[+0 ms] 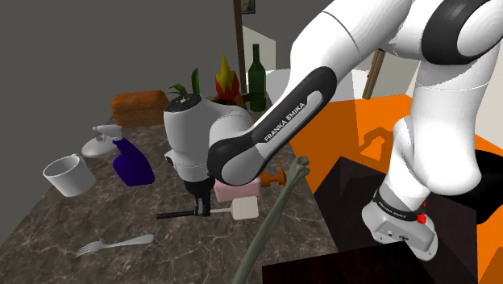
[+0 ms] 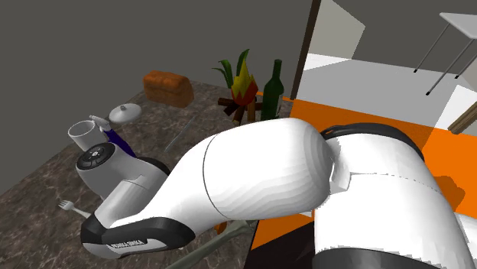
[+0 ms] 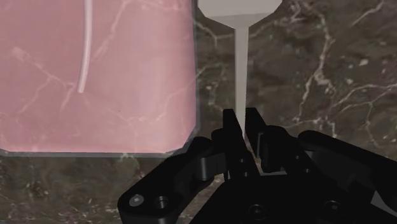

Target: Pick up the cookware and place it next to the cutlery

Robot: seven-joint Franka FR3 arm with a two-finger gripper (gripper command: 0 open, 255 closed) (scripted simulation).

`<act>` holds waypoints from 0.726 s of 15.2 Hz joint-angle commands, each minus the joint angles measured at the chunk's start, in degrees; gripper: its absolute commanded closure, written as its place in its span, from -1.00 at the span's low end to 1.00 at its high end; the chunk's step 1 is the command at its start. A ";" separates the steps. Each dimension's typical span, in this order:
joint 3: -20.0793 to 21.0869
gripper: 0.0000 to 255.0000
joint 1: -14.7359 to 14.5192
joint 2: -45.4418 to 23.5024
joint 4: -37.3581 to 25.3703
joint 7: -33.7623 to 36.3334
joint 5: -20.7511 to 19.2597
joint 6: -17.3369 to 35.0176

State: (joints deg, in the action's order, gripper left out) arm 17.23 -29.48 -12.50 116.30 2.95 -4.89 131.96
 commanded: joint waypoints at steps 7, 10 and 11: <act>-0.01 -1.00 0.00 -0.04 0.00 0.01 -0.02 0.05; -0.01 -1.00 0.00 -0.04 0.00 0.01 -0.02 0.05; 0.14 -1.00 0.13 1.13 -0.53 -0.34 0.50 -1.59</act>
State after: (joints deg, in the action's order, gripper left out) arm 17.33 -29.42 -11.77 116.27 2.81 -4.58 131.24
